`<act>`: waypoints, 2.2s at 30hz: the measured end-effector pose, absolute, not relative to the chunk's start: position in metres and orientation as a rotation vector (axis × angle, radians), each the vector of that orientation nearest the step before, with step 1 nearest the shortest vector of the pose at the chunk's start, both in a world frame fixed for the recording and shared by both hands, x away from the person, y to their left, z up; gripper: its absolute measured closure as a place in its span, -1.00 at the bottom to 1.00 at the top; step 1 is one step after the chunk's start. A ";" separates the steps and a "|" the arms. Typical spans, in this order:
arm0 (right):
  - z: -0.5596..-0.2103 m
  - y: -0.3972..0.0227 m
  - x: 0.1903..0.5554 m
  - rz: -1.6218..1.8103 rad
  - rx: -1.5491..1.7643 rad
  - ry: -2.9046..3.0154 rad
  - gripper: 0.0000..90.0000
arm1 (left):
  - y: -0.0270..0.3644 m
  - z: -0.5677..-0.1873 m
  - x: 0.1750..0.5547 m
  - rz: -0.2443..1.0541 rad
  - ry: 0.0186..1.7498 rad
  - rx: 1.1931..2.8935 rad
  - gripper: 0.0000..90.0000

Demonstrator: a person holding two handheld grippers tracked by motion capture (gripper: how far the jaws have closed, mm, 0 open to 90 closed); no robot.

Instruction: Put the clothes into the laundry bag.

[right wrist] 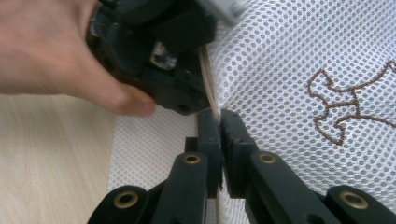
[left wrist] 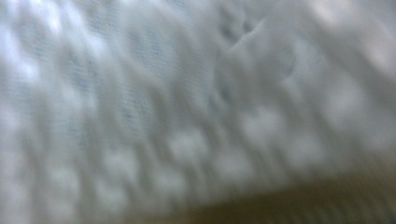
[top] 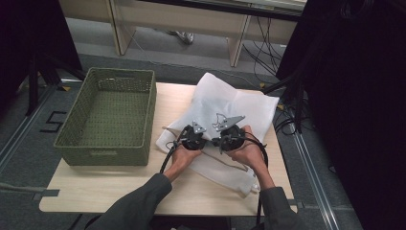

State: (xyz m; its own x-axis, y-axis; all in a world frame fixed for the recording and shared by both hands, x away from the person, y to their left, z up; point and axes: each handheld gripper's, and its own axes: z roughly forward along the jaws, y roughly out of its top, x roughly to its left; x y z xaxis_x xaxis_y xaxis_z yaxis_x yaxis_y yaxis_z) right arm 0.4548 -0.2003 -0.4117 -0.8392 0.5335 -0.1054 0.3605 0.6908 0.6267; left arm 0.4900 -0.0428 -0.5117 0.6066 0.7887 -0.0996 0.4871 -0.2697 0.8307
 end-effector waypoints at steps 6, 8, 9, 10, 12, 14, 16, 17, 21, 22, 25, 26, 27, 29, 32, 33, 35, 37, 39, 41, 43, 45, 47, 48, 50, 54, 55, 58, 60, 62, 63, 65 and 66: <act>-0.414 -0.201 0.455 0.889 0.714 2.628 0.96 | -0.033 -0.510 0.482 0.367 0.968 2.036 0.51; -0.417 -0.199 0.455 0.881 0.715 2.638 0.96 | -0.028 -0.505 0.472 0.359 0.950 2.057 0.32; -0.418 -0.199 0.455 0.867 0.700 2.658 0.95 | -0.025 -0.503 0.468 0.363 0.947 2.067 0.27; -0.421 -0.198 0.455 0.872 0.698 2.667 0.95 | -0.022 -0.501 0.465 0.362 0.944 2.083 0.19; -0.426 -0.196 0.456 0.852 0.707 2.681 0.95 | -0.014 -0.497 0.456 0.346 0.962 2.090 0.10; -0.438 -0.190 0.457 0.809 0.681 2.719 0.95 | -0.006 -0.494 0.449 0.356 0.950 2.109 0.08; -0.449 -0.185 0.457 0.753 0.679 2.762 0.95 | 0.001 -0.494 0.444 0.344 0.946 2.123 0.08; -0.457 -0.181 0.458 0.712 0.655 2.783 0.95 | 0.002 -0.494 0.442 0.340 0.943 2.125 0.08; -0.471 -0.171 0.460 0.584 0.628 2.792 0.95 | 0.013 -0.491 0.430 0.326 0.924 2.146 0.08; -0.472 -0.170 0.461 0.573 0.629 2.784 0.95 | 0.015 -0.490 0.428 0.322 0.918 2.149 0.08; -0.473 -0.171 0.461 0.546 0.617 2.764 0.95 | 0.021 -0.485 0.421 0.309 0.903 2.154 0.06; -0.474 -0.171 0.462 0.534 0.627 2.769 0.95 | 0.022 -0.483 0.418 0.298 0.898 2.148 0.04; -0.474 -0.172 0.462 0.517 0.618 2.757 0.95 | 0.024 -0.481 0.415 0.292 0.886 2.146 0.03; -0.475 -0.174 0.463 0.510 0.618 2.754 0.95 | 0.026 -0.477 0.409 0.289 0.873 2.151 0.00; -0.476 -0.176 0.462 0.489 0.617 2.753 0.95 | 0.029 -0.473 0.399 0.261 0.847 2.159 -0.03; -0.477 -0.176 0.462 0.471 0.609 2.755 0.95 | 0.030 -0.473 0.397 0.253 0.839 2.162 -0.04; -0.479 -0.179 0.461 0.427 0.602 2.747 0.95 | 0.034 -0.471 0.391 0.251 0.829 2.176 -0.08; -0.479 -0.184 0.460 0.418 0.609 2.739 0.95 | 0.036 -0.470 0.386 0.246 0.822 2.174 -0.09; -0.479 -0.189 0.460 0.423 0.620 2.740 0.95 | 0.039 -0.469 0.383 0.259 0.807 2.185 -0.09; -0.478 -0.194 0.459 0.419 0.634 2.730 0.95 | 0.043 -0.470 0.380 0.266 0.805 2.194 -0.10; -0.476 -0.199 0.460 0.438 0.637 2.716 0.95 | 0.045 -0.471 0.377 0.256 0.814 2.194 -0.11; -0.473 -0.203 0.460 0.445 0.651 2.695 0.95 | 0.047 -0.471 0.376 0.248 0.805 2.192 -0.13; -0.471 -0.208 0.461 0.435 0.659 2.670 0.95 | 0.050 -0.472 0.374 0.248 0.807 2.198 -0.14; -0.472 -0.210 0.462 0.430 0.671 2.659 0.94 | 0.050 -0.472 0.373 0.240 0.812 2.198 -0.14; -0.475 -0.213 0.464 0.423 0.681 2.649 0.94 | 0.051 -0.472 0.371 0.242 0.816 2.201 -0.14; -0.480 -0.213 0.465 0.399 0.669 2.643 0.94 | 0.050 -0.475 0.370 0.243 0.804 2.218 -0.16; -0.483 -0.211 0.466 0.370 0.657 2.633 0.94 | 0.049 -0.476 0.369 0.243 0.806 2.218 -0.17; -0.484 -0.211 0.470 0.361 0.669 2.617 0.93 | 0.047 -0.478 0.369 0.225 0.807 2.218 -0.18; -0.485 -0.213 0.471 0.362 0.673 2.611 0.93 | 0.048 -0.477 0.370 0.233 0.780 2.237 -0.18; -0.485 -0.214 0.472 0.358 0.680 2.607 0.92 | 0.047 -0.478 0.369 0.228 0.798 2.233 -0.19; -0.484 -0.216 0.472 0.361 0.687 2.605 0.90 | 0.048 -0.478 0.368 0.224 0.797 2.232 -0.20; -0.483 -0.218 0.471 0.386 0.699 2.612 0.85 | 0.048 -0.477 0.368 0.211 0.797 2.221 -0.21; -0.482 -0.219 0.470 0.405 0.703 2.616 0.81 | 0.048 -0.476 0.367 0.212 0.798 2.221 -0.21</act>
